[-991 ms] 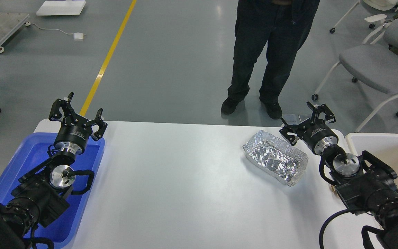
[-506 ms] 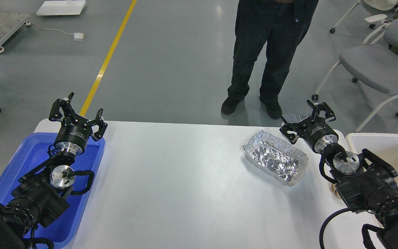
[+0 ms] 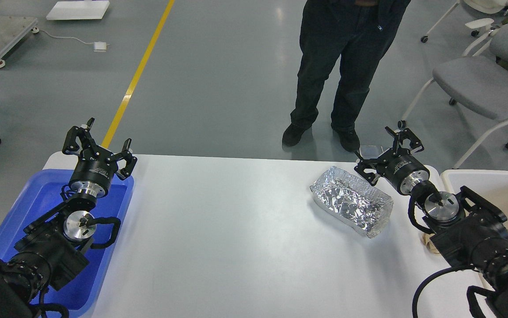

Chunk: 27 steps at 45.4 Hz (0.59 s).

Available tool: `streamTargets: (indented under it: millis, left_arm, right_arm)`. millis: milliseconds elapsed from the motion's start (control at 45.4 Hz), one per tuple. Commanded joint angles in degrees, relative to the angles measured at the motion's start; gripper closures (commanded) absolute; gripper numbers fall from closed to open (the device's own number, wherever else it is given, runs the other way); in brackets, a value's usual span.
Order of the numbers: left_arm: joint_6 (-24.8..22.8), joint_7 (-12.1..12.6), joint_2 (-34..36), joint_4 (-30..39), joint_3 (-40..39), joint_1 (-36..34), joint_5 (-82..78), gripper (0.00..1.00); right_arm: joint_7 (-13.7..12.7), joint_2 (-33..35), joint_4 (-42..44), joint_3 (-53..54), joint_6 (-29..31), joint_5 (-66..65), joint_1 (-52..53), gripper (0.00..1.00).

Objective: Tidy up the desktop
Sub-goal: 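Swing the right gripper outward and lower it toward the table edge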

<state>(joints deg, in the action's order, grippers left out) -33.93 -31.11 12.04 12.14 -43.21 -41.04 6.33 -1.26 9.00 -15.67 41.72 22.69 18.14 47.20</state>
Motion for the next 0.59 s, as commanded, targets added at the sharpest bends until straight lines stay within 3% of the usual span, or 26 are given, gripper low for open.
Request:
streamTargets:
  millis: [0, 132, 374, 572]
  left_arm:
    - [0.00, -0.01, 0.00, -0.01, -0.04, -0.01, 0.00, 0.00]
    - [0.00, -0.01, 0.00, -0.01, -0.04, -0.01, 0.00, 0.00]
    - [0.00, -0.01, 0.00, -0.01, -0.04, -0.01, 0.00, 0.00]
    - [0.00, -0.01, 0.00, -0.01, -0.04, -0.01, 0.00, 0.00]
  right_arm:
    - [0.03, 4.18, -6.30, -1.55, -1.42, -3.64, 0.61, 0.00]
    - [0.03, 6.46, -7.88, -1.64, -2.21, -9.87, 2.63, 0.00]
    - [0.03, 11.48, -19.04, -3.13, -4.41, -25.60, 2.63, 0.00]
    - [0.03, 12.27, -20.10, -9.27, -4.32, -40.01, 4.74, 0.00]
